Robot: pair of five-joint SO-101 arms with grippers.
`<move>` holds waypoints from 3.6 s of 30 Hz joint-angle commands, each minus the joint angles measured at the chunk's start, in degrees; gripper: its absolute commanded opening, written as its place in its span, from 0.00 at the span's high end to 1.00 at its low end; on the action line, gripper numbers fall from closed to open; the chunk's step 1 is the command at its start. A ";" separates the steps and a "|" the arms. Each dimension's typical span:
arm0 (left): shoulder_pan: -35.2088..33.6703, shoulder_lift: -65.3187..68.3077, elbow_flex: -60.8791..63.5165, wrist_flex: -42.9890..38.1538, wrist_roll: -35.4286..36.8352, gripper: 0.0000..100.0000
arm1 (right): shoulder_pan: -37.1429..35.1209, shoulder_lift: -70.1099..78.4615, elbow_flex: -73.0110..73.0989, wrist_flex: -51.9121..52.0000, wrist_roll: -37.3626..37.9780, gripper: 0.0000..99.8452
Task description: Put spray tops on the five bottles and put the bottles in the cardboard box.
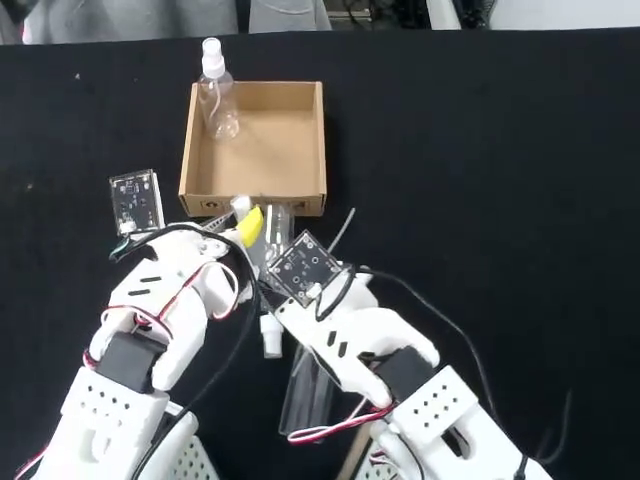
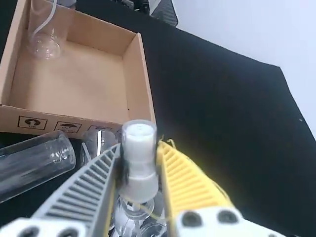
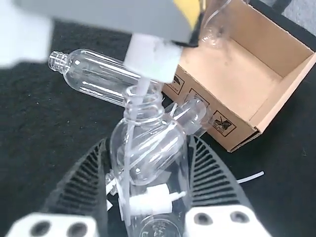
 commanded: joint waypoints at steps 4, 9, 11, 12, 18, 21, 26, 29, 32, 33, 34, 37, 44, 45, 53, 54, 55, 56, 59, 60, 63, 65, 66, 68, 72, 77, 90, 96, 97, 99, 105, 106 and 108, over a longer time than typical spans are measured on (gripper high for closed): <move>0.40 -0.88 -0.31 -0.62 0.70 0.79 | 1.93 -1.36 0.22 -1.67 -0.18 0.93; 0.40 -0.88 -0.31 -0.62 0.79 0.79 | 1.93 -1.36 0.13 -1.67 -0.18 0.93; 0.31 -0.88 -0.40 -0.62 0.79 0.79 | 1.93 -1.36 0.04 -1.67 -0.18 0.93; 0.31 -0.88 -0.48 -0.62 0.79 0.79 | 2.02 -1.36 0.04 -1.67 -0.18 0.93; -2.15 -1.49 -0.84 -0.79 0.88 0.79 | 4.75 -1.36 0.13 -2.73 -0.53 0.93; -2.95 -4.40 -0.04 -0.62 0.88 0.79 | 5.71 -1.36 0.40 -4.48 -0.62 0.93; -3.12 -13.01 3.82 -0.70 0.79 0.79 | 6.07 -1.36 0.48 -5.80 -0.62 0.93; -3.12 -18.29 6.02 -0.79 0.53 0.79 | 6.07 -1.36 0.48 -6.24 -0.62 0.93; -3.12 -21.89 7.96 -1.14 0.44 0.79 | 6.07 -1.36 0.48 -6.24 -0.62 0.93; -3.12 -22.59 8.31 -1.14 0.44 0.79 | 6.07 -1.36 0.48 -6.24 -0.62 0.93; -3.12 -23.03 8.48 -1.14 0.44 0.79 | 6.07 -1.36 0.48 -6.24 -0.62 0.93; -3.21 -23.12 8.48 -1.14 0.44 0.79 | 6.07 -1.36 0.48 -6.24 -0.62 0.93; -3.21 -23.12 8.57 -0.88 0.44 0.79 | 10.29 -1.54 -0.22 -6.59 -0.62 0.93; -3.21 -23.12 8.66 -0.79 0.44 0.79 | 10.90 -1.98 -0.31 -6.51 -0.62 0.93; -8.48 -23.56 10.07 -2.64 0.62 0.79 | 11.52 -14.73 1.19 -0.26 -0.62 0.93; -9.36 -23.47 10.33 -3.69 0.62 0.79 | 11.52 -17.01 1.36 1.05 -0.62 0.93; -10.07 -23.21 11.03 -5.01 0.62 0.79 | 11.52 -19.03 1.45 2.29 -0.62 0.93; -10.59 -23.21 11.91 -6.24 0.53 0.79 | 11.43 -21.23 1.54 3.60 -0.62 0.93; -10.95 -23.38 14.02 -9.23 0.44 0.79 | 11.34 -27.03 2.33 6.86 -0.53 0.93; -10.95 -23.38 14.37 -9.76 0.44 0.79 | 11.34 -28.88 2.68 7.91 -0.53 0.93; -10.95 -23.30 14.81 -10.20 0.44 0.79 | 11.25 -34.33 3.38 11.16 -0.62 0.93; -10.95 -23.21 14.81 -10.29 0.44 0.79 | 11.16 -37.49 3.56 13.27 -0.62 0.93; -10.95 -23.12 14.81 -10.29 0.44 0.79 | 10.81 -38.99 3.56 14.42 -0.53 0.93; -10.95 -23.12 14.81 -10.20 0.44 0.79 | 8.70 -39.60 3.56 15.82 -0.26 0.93; -10.68 -23.12 14.81 -10.20 0.35 0.79 | 5.27 -40.04 3.65 17.32 -0.26 0.93; -10.42 -23.12 15.43 -10.20 0.35 0.79 | 2.99 -40.04 3.65 17.49 -0.53 0.93; -1.80 -23.56 17.63 -9.85 -8.26 0.79 | 0.88 -40.04 4.44 17.49 -0.18 0.93; 1.19 -23.56 18.24 -9.67 -10.29 0.79 | 0.97 -40.04 4.53 17.49 -0.18 0.93; 1.19 -23.56 18.24 -9.58 -10.64 0.79 | 0.97 -40.04 4.62 17.49 -0.18 0.93; 1.19 -23.56 17.98 -8.79 -11.08 0.79 | 0.97 -40.04 4.88 17.49 -0.18 0.93; 4.53 -23.56 17.98 -7.65 -11.08 0.79 | 0.97 -40.04 5.67 17.23 -0.18 0.93; 4.62 -23.56 17.98 -7.65 -11.08 0.79 | 1.14 -40.04 5.67 17.23 -0.18 0.93; 4.70 -23.56 17.98 -7.65 -11.08 0.79 | 1.14 -40.04 5.67 17.32 -0.18 0.93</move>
